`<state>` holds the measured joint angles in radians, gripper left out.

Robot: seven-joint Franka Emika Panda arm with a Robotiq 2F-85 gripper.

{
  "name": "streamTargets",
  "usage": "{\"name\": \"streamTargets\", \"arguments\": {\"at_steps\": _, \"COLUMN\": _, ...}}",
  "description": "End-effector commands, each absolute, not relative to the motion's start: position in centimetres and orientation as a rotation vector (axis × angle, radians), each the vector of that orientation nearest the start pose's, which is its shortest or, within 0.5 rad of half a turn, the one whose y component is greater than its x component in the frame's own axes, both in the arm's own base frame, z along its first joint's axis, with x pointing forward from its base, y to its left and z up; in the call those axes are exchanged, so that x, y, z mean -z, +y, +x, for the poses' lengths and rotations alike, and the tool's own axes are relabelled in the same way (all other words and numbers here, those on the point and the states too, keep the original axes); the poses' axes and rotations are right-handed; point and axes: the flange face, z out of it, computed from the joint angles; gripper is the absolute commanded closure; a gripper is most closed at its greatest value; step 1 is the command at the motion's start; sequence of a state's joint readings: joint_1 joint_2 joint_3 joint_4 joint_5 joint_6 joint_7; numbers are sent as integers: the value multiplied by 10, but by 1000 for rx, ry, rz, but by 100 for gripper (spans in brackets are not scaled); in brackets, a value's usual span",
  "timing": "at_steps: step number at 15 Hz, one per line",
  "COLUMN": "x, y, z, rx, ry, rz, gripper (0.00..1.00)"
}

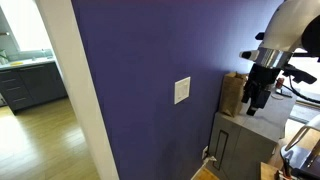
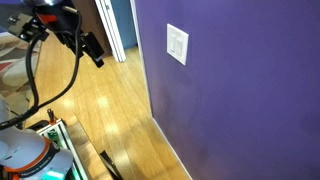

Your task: Switch off the light switch

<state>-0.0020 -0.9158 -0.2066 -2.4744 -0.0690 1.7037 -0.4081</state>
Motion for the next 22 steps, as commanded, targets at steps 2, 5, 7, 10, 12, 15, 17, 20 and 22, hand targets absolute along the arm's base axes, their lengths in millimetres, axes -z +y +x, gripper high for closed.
{"name": "streamTargets", "arguments": {"at_steps": 2, "x": -579, "y": -84, "z": 279, "rx": 238, "ry": -418, "rz": -3048, "gripper": 0}}
{"name": "streamTargets", "arguments": {"at_steps": 5, "x": -573, "y": -82, "z": 294, "rx": 249, "ry": -342, "rz": -3095, "gripper": 0}}
{"name": "streamTargets", "arguments": {"at_steps": 7, "x": -565, "y": -88, "z": 314, "rx": 318, "ry": -223, "rz": -3140, "gripper": 0}}
{"name": "streamTargets", "arguments": {"at_steps": 10, "x": -553, "y": -95, "z": 344, "rx": 435, "ry": -54, "rz": -3184, "gripper": 0}}
{"name": "streamTargets", "arguments": {"at_steps": 12, "x": -546, "y": -97, "z": 361, "rx": 499, "ry": 50, "rz": -3186, "gripper": 0}}
{"name": "streamTargets", "arguments": {"at_steps": 15, "x": -534, "y": -94, "z": 385, "rx": 588, "ry": 157, "rz": -3160, "gripper": 0}}
{"name": "streamTargets", "arguments": {"at_steps": 17, "x": -528, "y": -91, "z": 398, "rx": 647, "ry": 231, "rz": -3159, "gripper": 0}}
{"name": "streamTargets", "arguments": {"at_steps": 20, "x": -524, "y": -87, "z": 411, "rx": 751, "ry": 299, "rz": -3142, "gripper": 0}}
{"name": "streamTargets", "arguments": {"at_steps": 22, "x": -521, "y": -85, "z": 419, "rx": 809, "ry": 304, "rz": -3136, "gripper": 0}}
